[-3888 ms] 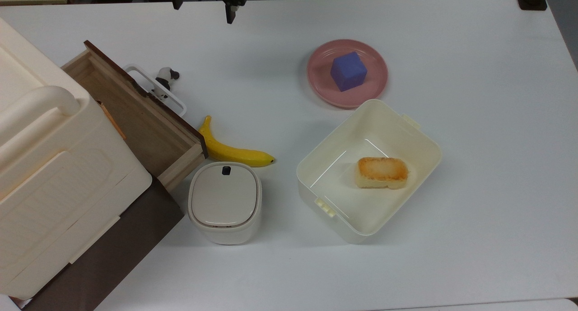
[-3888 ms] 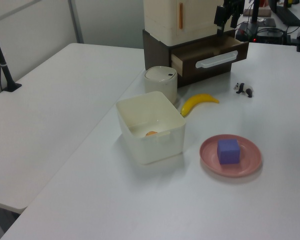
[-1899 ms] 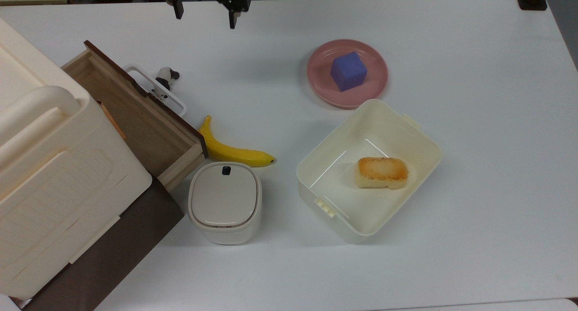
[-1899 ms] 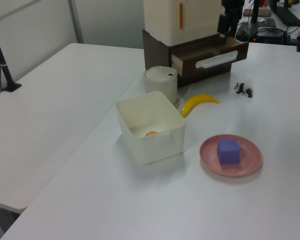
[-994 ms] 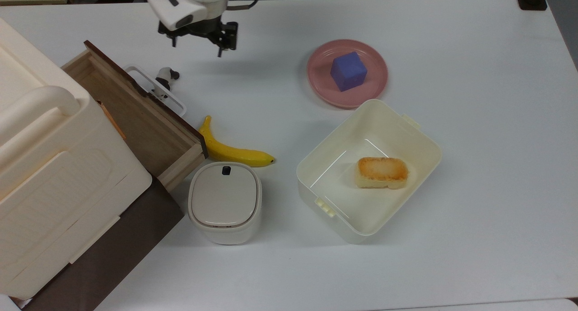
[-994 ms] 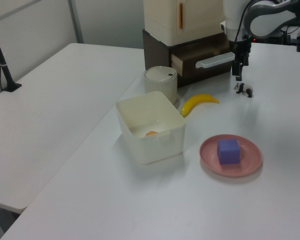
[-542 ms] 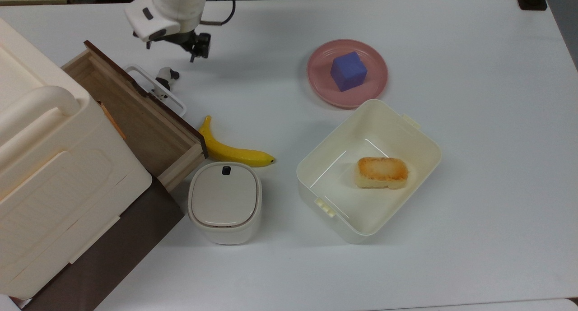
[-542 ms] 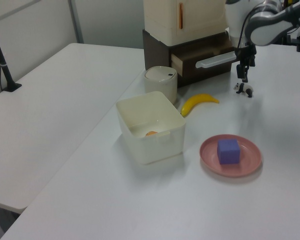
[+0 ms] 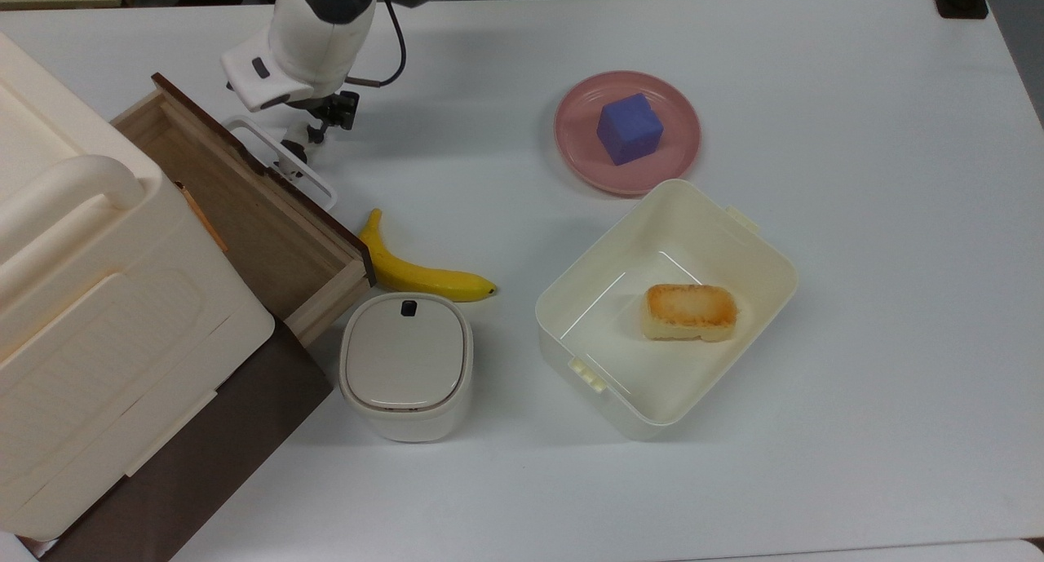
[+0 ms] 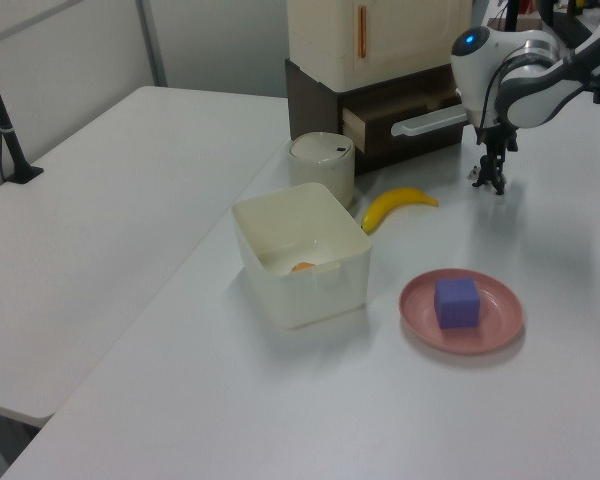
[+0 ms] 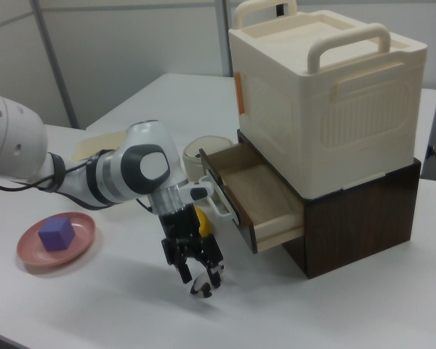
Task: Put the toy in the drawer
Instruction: 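Lower the gripper and close it on the panda toy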
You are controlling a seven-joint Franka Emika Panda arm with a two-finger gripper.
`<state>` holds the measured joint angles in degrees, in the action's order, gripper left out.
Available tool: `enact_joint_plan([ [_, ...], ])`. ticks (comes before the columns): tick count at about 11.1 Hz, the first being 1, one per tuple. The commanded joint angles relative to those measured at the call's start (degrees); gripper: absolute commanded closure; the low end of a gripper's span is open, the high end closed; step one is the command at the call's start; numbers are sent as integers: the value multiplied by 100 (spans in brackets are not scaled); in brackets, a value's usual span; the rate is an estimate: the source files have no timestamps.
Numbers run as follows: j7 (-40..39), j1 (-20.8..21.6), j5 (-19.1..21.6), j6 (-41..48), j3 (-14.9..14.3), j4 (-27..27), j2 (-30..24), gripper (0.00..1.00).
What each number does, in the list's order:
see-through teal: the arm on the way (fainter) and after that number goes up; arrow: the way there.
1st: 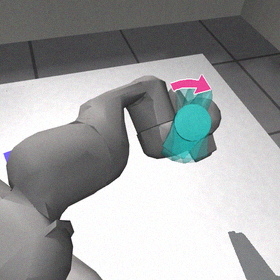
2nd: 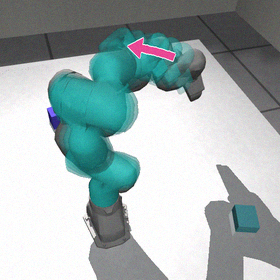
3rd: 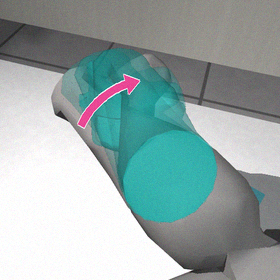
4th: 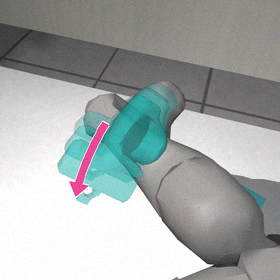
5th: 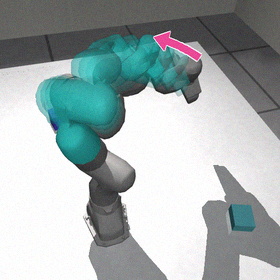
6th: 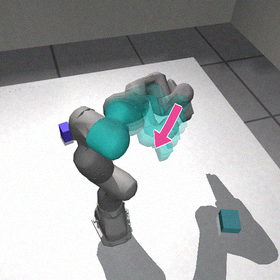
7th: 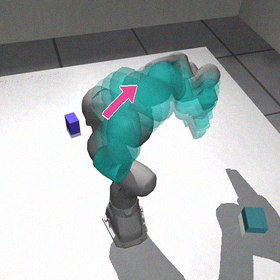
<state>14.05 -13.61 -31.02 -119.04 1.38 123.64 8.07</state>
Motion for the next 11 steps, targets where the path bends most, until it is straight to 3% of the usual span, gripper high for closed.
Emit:
enact_joint_plan([
  [1,168,-54,-378,-181,3,64,186,4],
  [4,133,-98,-545,-181,11,-76,318,17],
  [7,89,-107,-546,-540,11,-208,327,18],
  [9,80,-133,-554,-665,11,-261,336,35],
  [11,80,-133,-607,-674,11,-279,380,36],
])
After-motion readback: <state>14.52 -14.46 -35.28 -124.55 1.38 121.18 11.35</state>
